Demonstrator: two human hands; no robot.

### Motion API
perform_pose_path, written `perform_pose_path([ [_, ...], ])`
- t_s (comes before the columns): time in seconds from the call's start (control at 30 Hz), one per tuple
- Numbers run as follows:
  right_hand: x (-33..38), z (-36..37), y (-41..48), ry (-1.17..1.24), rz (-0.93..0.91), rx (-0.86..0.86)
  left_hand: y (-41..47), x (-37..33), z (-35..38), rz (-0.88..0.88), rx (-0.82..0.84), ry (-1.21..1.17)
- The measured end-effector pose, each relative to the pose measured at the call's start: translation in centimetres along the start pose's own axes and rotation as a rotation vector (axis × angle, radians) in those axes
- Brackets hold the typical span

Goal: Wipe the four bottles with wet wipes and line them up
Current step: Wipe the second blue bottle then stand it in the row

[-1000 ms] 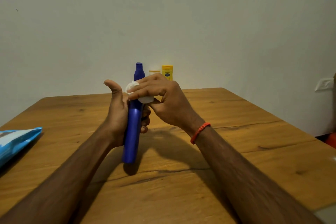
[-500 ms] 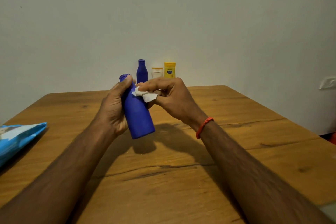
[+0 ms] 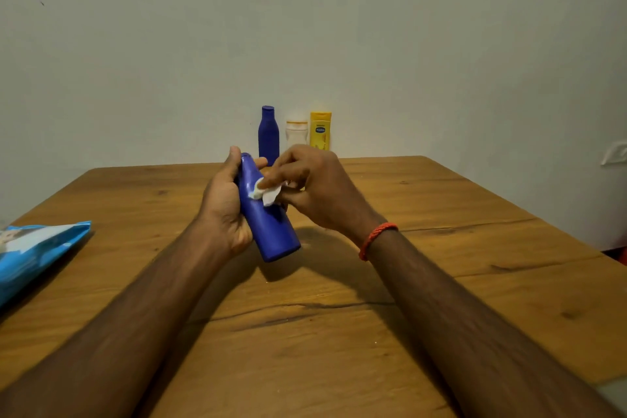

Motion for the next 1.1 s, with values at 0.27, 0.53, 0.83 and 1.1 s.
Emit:
perform_pose_path([
  [0.27,0.3,-0.1,-0.1,0.133,-0.013,-0.067,-0.3,-0.8,0.0,0.044,0.021,-0.02],
  [0.53,1.2,-0.1,-0.7,0.266,0.088,0.441,-0.4,-1.2,-0.9,0.113,-0.141,0.114],
  [0.83,-0.4,-0.4,0.1,0.265,0.078,-0.189,-0.3,-0.6,-0.3,0.109,-0.092,0.196],
  [1.1,0.3,0.3,-0.6,0.214,0.14,0.374,0.6,-1.5,-1.8,0.094,-0.255,0.064],
])
Point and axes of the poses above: each hand's wrist, its own y-axis towards the middle knuckle, its own z-axis out of the palm, x = y × z, the point moved 3 cm from there along y, towards the middle knuckle, and after that the axes turned 3 degrees about z, right-handed, at the moved point
